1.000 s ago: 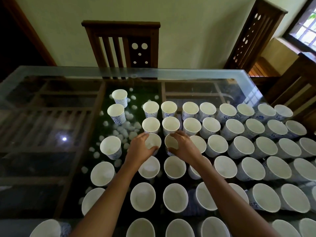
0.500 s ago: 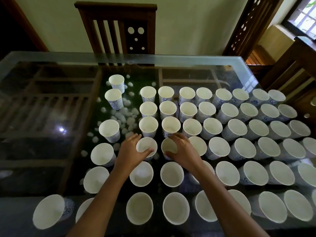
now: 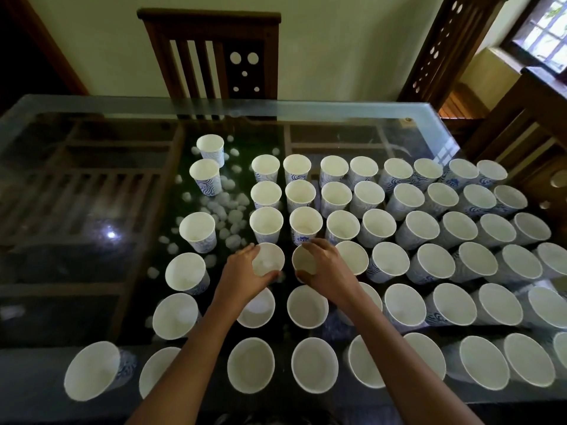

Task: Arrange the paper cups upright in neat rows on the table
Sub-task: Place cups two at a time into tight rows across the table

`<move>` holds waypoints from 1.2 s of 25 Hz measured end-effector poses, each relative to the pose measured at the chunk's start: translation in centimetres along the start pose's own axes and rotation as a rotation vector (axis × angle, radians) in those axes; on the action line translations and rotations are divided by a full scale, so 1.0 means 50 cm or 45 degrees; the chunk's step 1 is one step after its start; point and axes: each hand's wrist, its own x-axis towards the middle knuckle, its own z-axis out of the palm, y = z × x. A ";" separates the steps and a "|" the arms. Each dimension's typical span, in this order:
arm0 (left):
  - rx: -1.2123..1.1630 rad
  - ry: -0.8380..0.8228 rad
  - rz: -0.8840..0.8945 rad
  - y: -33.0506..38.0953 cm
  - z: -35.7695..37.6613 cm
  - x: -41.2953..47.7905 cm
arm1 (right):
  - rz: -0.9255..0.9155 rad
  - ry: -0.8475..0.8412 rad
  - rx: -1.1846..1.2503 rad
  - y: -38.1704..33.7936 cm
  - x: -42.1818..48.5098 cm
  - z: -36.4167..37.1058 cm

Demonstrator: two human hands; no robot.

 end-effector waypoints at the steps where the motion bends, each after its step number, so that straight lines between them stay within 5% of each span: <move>1: -0.002 -0.004 0.005 0.000 0.001 -0.001 | 0.006 0.003 0.006 -0.001 -0.001 -0.001; 9: 0.020 0.058 -0.024 0.009 -0.028 -0.054 | -0.014 0.086 0.123 -0.029 -0.065 -0.014; 30: 0.155 -0.245 -0.060 0.001 -0.014 -0.153 | 0.012 -0.045 0.037 -0.016 -0.154 0.026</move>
